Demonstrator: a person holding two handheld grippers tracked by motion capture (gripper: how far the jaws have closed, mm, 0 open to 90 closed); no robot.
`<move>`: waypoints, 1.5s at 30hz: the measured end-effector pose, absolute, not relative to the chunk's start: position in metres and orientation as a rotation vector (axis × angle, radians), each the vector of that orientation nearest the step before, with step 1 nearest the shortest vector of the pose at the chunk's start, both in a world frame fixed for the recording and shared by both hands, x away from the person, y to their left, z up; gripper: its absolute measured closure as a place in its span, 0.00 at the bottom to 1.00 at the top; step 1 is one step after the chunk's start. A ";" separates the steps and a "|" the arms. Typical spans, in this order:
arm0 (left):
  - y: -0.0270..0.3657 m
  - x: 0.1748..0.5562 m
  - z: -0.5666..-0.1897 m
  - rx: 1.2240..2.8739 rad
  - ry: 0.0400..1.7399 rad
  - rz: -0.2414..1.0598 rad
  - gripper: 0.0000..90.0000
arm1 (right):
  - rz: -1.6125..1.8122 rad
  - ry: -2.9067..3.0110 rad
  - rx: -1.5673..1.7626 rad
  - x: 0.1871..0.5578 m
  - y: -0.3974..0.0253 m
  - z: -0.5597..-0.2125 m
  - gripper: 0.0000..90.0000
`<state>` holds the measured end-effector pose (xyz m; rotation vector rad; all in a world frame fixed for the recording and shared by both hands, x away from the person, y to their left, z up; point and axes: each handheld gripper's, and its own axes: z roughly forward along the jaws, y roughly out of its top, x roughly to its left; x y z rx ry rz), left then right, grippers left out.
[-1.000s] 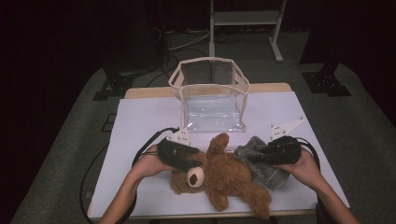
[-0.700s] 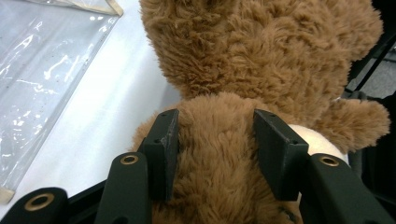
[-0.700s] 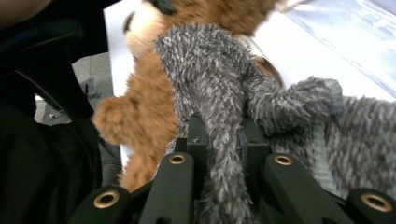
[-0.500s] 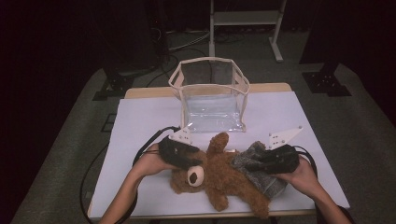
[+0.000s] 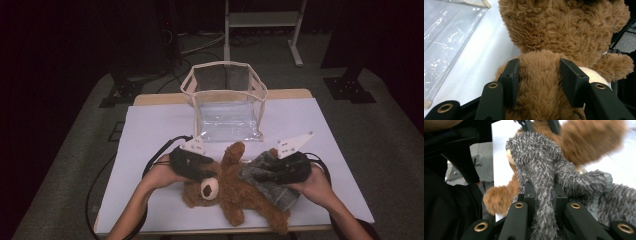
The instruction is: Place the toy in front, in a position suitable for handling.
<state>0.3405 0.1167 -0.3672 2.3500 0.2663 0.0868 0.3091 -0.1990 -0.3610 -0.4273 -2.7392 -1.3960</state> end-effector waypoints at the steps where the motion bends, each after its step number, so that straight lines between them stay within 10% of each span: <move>1: 0.117 0.340 -0.367 2.349 0.265 0.088 0.57 | -1.386 -2.749 -0.401 0.309 -0.191 -0.360 0.87; 45: 0.159 0.320 -0.383 2.366 0.281 0.127 0.40 | -1.357 -2.763 -0.526 0.311 -0.217 -0.368 0.87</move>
